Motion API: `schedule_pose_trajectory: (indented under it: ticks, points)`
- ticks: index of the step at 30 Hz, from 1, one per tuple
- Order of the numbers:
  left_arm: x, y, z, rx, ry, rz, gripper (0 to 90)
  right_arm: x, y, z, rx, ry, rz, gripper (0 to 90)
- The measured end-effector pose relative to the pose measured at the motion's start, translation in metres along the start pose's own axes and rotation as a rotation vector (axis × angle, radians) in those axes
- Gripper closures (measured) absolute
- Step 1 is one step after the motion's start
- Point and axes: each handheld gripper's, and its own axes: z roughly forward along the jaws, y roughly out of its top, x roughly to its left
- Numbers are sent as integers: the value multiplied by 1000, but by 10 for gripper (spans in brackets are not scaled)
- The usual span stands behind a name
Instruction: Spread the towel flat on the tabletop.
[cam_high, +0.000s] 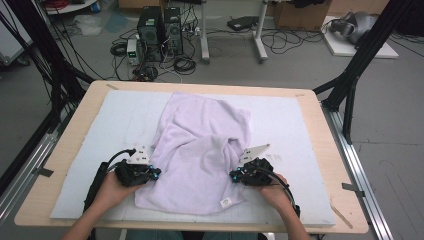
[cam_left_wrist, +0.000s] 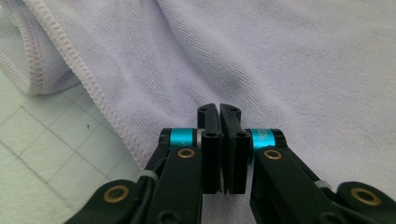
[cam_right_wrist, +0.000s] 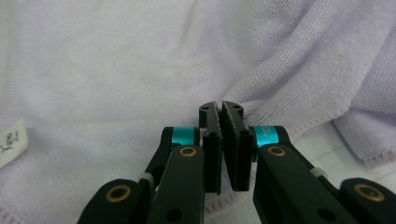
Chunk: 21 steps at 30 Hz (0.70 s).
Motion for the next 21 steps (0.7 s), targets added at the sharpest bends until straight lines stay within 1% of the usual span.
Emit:
schedule_pose_trajectory:
  ticks: [1,2,4,5,6,9,10,11,12,14,16,17,18,19,20,21]
  points:
    - [-1,0,-3,0,2,9,875,1,-1,-2,0,4,-1,870]
    - [-3,-1,-6,-11,-2,5,876,3,-1,-4,-1,4,-6,870]
    - [-7,-3,-14,-50,-10,-9,877,8,-3,-9,-19,13,-11,870]
    - [-8,-4,-18,-57,-14,-12,877,11,-4,-11,-25,16,-20,870]
    - [-10,-6,-21,-65,-14,-18,877,15,-5,-14,-24,22,-20,870]
    - [-15,-13,-30,-70,-20,-25,877,23,-11,-22,-36,26,-28,870]
    - [-18,-15,-32,-70,-24,-26,878,26,-12,-25,-41,35,-28,870]
    - [-21,-17,-35,-73,-25,-25,878,29,-14,-28,-44,31,-28,870]
    - [-23,-18,-39,-75,-26,-25,878,32,-15,-31,-48,37,-34,870]
    - [-28,-19,-46,-86,-32,-17,877,39,-15,-37,-52,39,-42,870]
    - [-28,-18,-49,-97,-38,-21,871,42,-14,-43,-60,42,-50,857]
    - [-26,-17,-51,-97,-40,-25,831,43,-12,-45,-71,58,-49,806]
    - [-24,-16,-51,-97,-36,-35,741,43,-10,-48,-87,58,-50,737]
    - [-22,-15,-50,-103,-36,-42,675,42,-8,-49,-102,41,-49,718]
    - [-20,-13,-49,-109,-35,-44,661,39,-5,-50,-107,35,-53,704]
    - [-17,-12,-47,-113,-30,-42,652,37,-2,-49,-107,18,-54,697]
